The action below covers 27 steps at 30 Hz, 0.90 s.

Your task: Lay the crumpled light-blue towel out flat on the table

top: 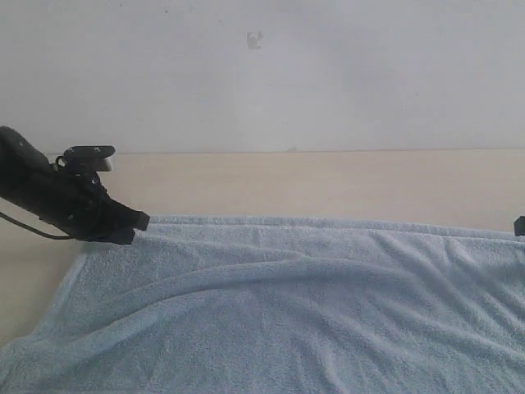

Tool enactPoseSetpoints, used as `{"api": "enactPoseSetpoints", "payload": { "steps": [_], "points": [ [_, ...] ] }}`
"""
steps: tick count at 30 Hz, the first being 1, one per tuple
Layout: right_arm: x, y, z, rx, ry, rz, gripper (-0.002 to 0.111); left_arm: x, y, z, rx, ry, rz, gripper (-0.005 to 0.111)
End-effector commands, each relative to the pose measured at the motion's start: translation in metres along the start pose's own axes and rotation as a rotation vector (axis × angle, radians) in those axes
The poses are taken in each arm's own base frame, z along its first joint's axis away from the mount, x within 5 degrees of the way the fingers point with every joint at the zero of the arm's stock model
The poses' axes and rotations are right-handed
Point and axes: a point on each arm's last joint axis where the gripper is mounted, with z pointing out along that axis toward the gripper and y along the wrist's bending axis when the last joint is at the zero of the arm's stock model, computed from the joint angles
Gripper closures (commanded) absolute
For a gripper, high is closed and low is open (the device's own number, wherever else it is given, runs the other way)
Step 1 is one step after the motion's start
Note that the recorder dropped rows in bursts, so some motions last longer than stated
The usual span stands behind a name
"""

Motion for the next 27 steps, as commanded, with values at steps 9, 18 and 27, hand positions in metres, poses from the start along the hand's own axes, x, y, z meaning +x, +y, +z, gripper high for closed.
{"api": "enactPoseSetpoints", "payload": {
  "steps": [9, 18, 27],
  "points": [
    [-0.031, -0.01, 0.068, -0.034, 0.106, -0.062, 0.109, 0.001, 0.034, 0.018, -0.107, -0.058, -0.081, 0.103],
    [-0.098, 0.003, 0.045, -0.179, 0.038, -0.142, 0.109, -0.048, 0.066, -0.014, -0.037, -0.107, -0.052, 0.103],
    [-0.111, 0.001, 0.012, -0.119, -0.031, -0.11, 0.109, -0.043, 0.04, 0.004, 0.153, -0.056, -0.001, 0.103]
  ]
}}
